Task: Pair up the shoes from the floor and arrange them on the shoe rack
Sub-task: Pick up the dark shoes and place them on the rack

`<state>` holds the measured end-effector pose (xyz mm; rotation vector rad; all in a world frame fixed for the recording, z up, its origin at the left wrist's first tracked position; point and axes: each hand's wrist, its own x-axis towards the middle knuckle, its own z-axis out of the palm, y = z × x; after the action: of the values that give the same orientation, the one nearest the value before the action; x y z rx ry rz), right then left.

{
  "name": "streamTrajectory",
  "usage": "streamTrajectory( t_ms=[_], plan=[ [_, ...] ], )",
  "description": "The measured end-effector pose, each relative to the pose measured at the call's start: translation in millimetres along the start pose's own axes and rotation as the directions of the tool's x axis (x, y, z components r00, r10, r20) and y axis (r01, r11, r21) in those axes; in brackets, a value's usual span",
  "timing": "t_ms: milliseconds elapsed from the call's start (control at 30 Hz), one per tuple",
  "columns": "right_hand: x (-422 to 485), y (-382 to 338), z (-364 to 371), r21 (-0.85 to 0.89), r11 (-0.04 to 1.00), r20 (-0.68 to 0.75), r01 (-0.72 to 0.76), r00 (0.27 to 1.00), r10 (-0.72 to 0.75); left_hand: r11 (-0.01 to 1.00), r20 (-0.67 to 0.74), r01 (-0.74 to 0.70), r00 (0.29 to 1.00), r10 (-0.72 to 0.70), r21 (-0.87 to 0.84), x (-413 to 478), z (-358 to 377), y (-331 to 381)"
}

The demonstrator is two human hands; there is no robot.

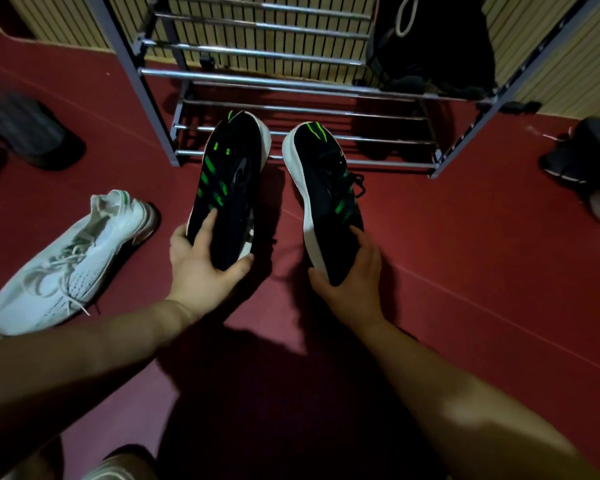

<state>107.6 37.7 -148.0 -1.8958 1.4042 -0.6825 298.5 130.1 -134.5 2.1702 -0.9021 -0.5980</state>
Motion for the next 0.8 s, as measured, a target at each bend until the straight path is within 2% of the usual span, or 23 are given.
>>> streamTrajectory(
  t_ms=[100,333,533,667,800],
  plan=[
    [9,-15,0,0.042,0.999,-0.036,0.031,0.999,-0.03,0.999,-0.046,-0.046,0.998,0.045,-0.01,6,-7,13],
    [41,-44,4,0.089,0.989,-0.223,0.118,0.97,-0.096,0.992,-0.134,-0.121,0.984,0.117,-0.021,28,-17,42],
    [78,-73,-3,0.15,0.981,-0.338,0.122,0.939,-0.065,0.992,-0.196,-0.123,0.974,0.115,-0.028,58,-20,69],
    [102,-81,-9,0.082,0.987,-0.287,0.136,0.952,-0.108,0.995,-0.207,-0.077,0.976,0.063,-0.062,79,-22,87],
    [130,-94,-14,-0.024,0.986,-0.234,0.162,0.958,-0.163,0.998,-0.199,-0.055,0.979,0.049,-0.023,106,-31,109]
  ],
)
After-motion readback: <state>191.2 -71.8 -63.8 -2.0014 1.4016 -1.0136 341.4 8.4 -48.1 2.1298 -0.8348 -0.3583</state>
